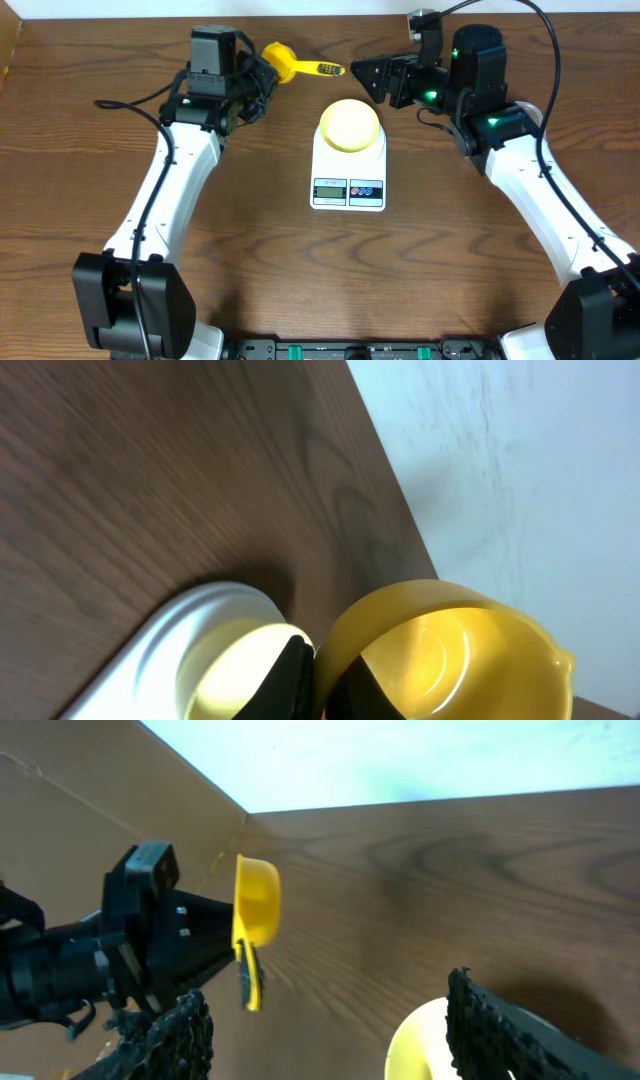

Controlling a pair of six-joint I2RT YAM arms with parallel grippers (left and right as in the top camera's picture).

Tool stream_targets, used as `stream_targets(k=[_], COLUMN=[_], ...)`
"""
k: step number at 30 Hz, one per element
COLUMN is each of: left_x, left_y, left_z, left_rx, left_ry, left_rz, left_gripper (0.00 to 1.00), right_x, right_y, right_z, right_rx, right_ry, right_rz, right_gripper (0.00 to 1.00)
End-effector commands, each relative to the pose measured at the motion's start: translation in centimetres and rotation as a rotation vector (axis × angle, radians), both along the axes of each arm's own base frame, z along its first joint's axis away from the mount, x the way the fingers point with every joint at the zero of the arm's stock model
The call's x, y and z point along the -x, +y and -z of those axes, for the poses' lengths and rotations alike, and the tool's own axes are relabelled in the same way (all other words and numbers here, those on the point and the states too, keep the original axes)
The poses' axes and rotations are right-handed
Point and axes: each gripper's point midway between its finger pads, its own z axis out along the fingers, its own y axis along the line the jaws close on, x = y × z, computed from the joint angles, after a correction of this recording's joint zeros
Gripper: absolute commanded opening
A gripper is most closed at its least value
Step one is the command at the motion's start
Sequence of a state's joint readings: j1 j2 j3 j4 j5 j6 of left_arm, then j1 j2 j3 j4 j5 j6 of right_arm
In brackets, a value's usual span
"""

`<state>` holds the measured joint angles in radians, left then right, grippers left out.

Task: Scoop item into bowl and weigh 50g on scale
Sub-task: 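Lift scoop with left gripper and pass it to the right gripper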

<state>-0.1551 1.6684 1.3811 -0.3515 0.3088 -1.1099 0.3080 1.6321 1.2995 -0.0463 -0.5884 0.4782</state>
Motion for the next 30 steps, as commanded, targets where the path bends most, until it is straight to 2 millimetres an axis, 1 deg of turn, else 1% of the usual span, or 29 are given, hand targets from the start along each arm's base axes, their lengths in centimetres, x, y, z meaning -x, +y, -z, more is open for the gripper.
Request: stream_targets(k=[1, 3, 7, 9, 11, 17, 22, 30], left_x=[0.1, 0.3, 0.8, 1.1, 1.3, 1.3, 1.5, 1.7], left_y=[-1.0, -1.6, -3.2, -4.1, -4.7, -5.0, -5.4, -5.8], left_z=[0.0, 0.0, -0.1, -0.2, -0.3, -0.4, -0.6, -0.7], left_rx=[0.019, 0.019, 0.025, 0.042, 0.052, 0.061, 0.080, 0.096], left_ry=[0.007, 0.007, 0.007, 0.007, 0.007, 0.005, 0.006, 0.010], left_rz=[0.001, 0.015, 0.053, 0.083, 0.103, 0.110, 0.132, 0.152], left_gripper=[0.08, 0.08, 0.08, 0.08, 0.08, 0.08, 0.08, 0.08], right_x=[0.7, 0.9, 1.4, 1.5, 1.5, 1.5, 1.5, 1.6], right_y=[1.5, 1.9, 2.7, 2.9, 2.9, 2.9, 2.9, 2.9], right_z=[-0.8, -0.9, -0.9, -0.9, -0.9, -0.9, -0.9, -0.8], right_rx=[-0.034, -0.041, -0.047, -0.049, -0.049, -0.052, -0.052, -0.051], right_ry=[0.011, 0.020, 0.025, 0.027, 0.029, 0.035, 0.035, 0.038], right_rz=[-0.038, -0.044, -0.059, -0.063, -0.064, -0.062, -0.062, -0.062], right_gripper=[0.70, 0.68, 0.59, 0.53, 0.50, 0.44, 0.34, 0.27])
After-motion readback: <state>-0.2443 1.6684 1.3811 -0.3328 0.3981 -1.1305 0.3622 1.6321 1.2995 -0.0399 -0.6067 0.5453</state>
